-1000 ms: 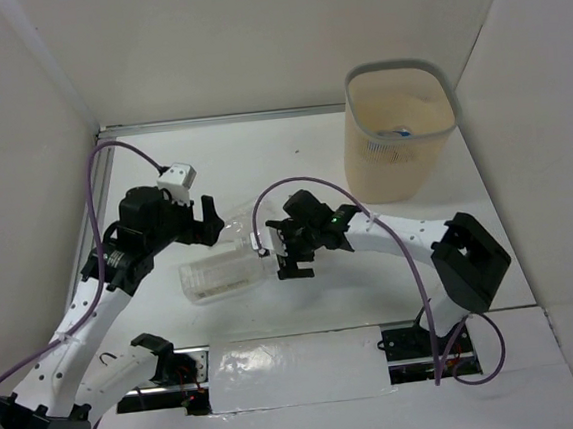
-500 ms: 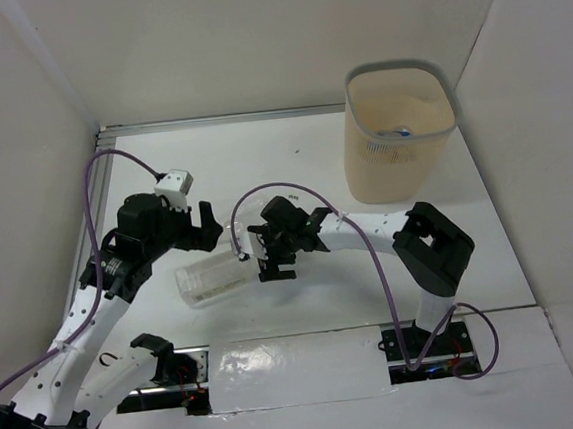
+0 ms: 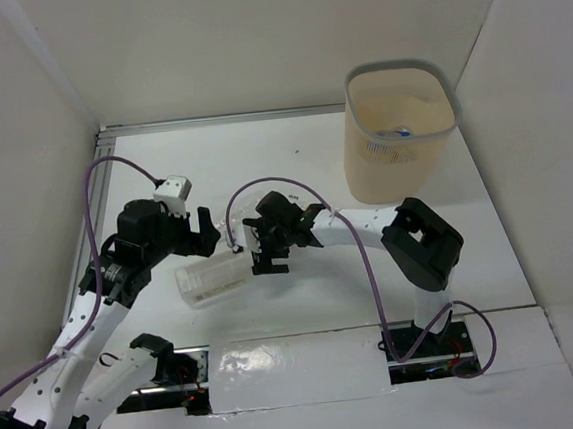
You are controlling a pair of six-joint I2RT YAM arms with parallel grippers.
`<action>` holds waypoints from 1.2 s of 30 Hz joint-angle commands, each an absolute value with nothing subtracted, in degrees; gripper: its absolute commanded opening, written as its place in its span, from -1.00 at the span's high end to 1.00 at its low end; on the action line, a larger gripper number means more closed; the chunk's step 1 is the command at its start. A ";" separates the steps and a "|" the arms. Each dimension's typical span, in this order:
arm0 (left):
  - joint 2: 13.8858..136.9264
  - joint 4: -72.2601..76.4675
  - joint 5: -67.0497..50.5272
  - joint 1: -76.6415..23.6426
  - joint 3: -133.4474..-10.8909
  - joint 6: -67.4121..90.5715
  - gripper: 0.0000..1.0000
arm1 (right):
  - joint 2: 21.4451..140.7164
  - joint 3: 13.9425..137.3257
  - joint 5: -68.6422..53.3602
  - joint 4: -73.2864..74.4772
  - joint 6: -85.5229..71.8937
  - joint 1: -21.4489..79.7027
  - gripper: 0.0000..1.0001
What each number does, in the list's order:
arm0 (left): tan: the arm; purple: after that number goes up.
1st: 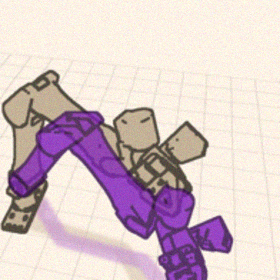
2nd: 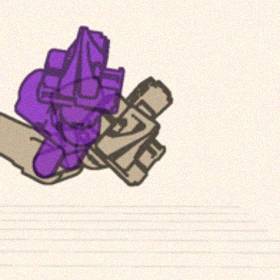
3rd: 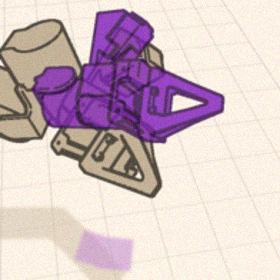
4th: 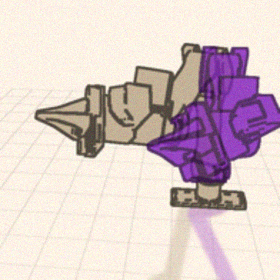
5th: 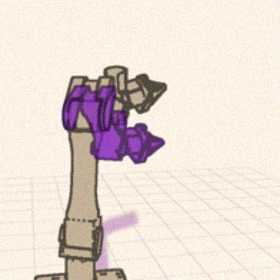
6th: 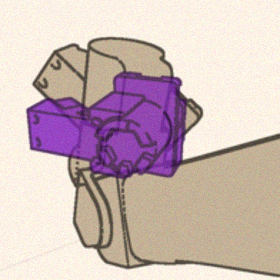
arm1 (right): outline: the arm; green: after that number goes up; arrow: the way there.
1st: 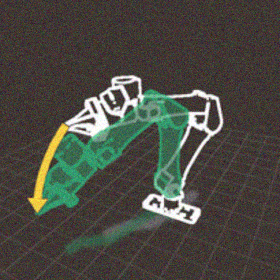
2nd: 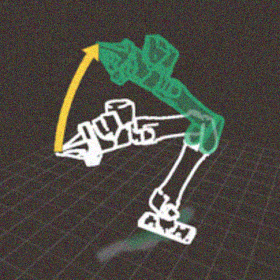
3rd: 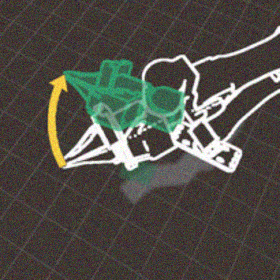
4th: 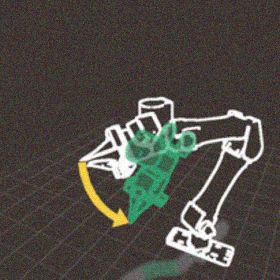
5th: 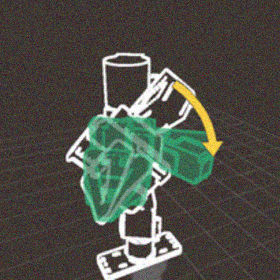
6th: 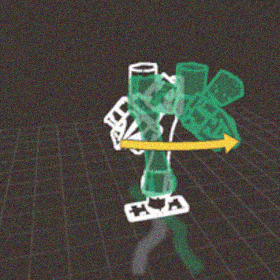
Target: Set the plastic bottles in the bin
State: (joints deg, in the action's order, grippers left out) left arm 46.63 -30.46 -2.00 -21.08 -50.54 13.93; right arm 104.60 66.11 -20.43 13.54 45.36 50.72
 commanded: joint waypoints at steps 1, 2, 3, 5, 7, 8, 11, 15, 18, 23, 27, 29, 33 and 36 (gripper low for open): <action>45.97 -29.36 -1.05 -20.74 -50.54 14.77 -0.97 | 105.56 68.29 -22.06 10.46 44.91 50.97 -0.96; 45.97 -28.83 -1.05 -20.74 -50.54 14.77 -0.97 | 106.25 68.29 -22.67 9.76 44.91 50.98 -0.96; 45.44 -28.83 -1.05 -20.74 -50.54 15.37 -0.97 | 106.78 68.29 -22.68 9.76 44.91 50.98 -0.93; 45.44 -28.83 -1.05 -20.74 -50.54 15.38 -0.97 | 107.40 68.90 -23.29 9.23 45.44 50.98 -0.93; 44.91 -28.83 -1.05 -20.74 -50.01 15.91 -0.97 | 107.93 68.91 -23.90 9.23 45.44 50.98 -0.91; 44.30 -28.83 -1.05 -20.74 -50.01 15.91 -0.97 | 107.93 68.91 -23.91 9.23 45.96 50.98 -0.88; 43.77 -28.83 -0.53 -20.22 -49.48 16.44 -0.97 | 107.93 69.52 -24.52 9.23 45.97 50.98 -0.84; 43.77 -28.83 -0.53 -20.21 -48.96 16.44 -0.97 | 108.46 70.05 -26.80 9.76 45.97 50.98 -0.65; 43.77 -28.83 -0.53 -20.21 -48.96 16.44 -0.97 | 108.46 71.36 -28.90 11.50 46.49 50.98 -0.35; 43.77 -28.83 0.00 -20.21 -48.96 16.44 -0.97 | 107.85 73.30 -31.37 16.16 46.49 50.98 0.14; 43.24 -28.83 -1.22 -20.21 -48.96 16.44 -0.97 | 103.81 74.71 -34.53 21.87 45.97 50.98 0.32; 43.24 -28.83 -1.76 -20.21 -49.48 16.44 -0.97 | 102.14 75.93 -36.64 24.24 45.26 50.45 0.35; 43.24 -28.30 -4.04 -20.21 -50.09 15.39 -0.97 | 98.88 79.44 -49.35 34.94 45.26 46.33 0.38; 41.76 -27.77 -4.66 -20.21 -50.71 14.77 -0.97 | 96.08 82.26 -52.99 37.61 43.34 43.78 0.42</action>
